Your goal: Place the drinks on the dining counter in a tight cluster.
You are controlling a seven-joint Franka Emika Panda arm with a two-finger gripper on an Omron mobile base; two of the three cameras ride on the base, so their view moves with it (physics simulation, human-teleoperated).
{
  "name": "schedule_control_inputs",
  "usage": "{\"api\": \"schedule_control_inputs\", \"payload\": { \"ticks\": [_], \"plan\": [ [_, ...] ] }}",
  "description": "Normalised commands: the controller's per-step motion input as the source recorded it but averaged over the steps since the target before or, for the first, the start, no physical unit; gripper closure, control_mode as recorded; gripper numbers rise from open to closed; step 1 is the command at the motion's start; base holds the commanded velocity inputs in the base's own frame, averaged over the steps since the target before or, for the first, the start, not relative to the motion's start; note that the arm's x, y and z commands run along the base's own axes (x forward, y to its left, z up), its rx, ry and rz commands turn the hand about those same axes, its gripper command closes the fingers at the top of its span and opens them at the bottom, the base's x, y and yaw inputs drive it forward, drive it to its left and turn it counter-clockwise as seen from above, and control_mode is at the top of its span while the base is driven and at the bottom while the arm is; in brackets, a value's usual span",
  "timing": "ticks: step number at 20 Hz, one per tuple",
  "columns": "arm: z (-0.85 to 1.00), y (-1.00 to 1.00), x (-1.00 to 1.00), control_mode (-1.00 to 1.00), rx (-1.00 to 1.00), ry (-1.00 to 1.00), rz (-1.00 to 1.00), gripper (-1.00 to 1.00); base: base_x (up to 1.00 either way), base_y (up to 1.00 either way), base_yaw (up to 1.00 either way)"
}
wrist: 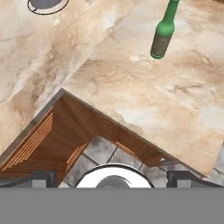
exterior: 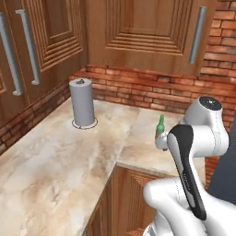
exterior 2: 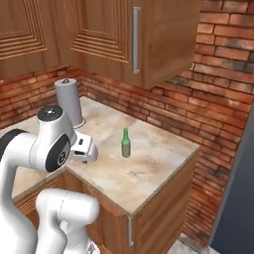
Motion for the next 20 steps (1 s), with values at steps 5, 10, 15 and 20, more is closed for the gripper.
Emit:
{"api": "schedule_control_inputs", "payload": {
  "ticks": [5,10,15,20],
  "plan": [
    [0.00,0.00,0.00,1.00,0.00,0.00,0.00,-1.00,-0.04,0.18,-0.36],
    [0.00,0.00,0.00,1.00,0.00,0.00,0.00,-1.00,0.14,-0.05,-0.60],
    [0.00,0.00,0.00,1.00,0.00,0.00,0.00,-1.00,0.45,0.19,-0.48],
    [0.00,0.00,0.00,1.00,0.00,0.00,0.00,-1.00,0.73,0.67,-0.15]
  ]
}}
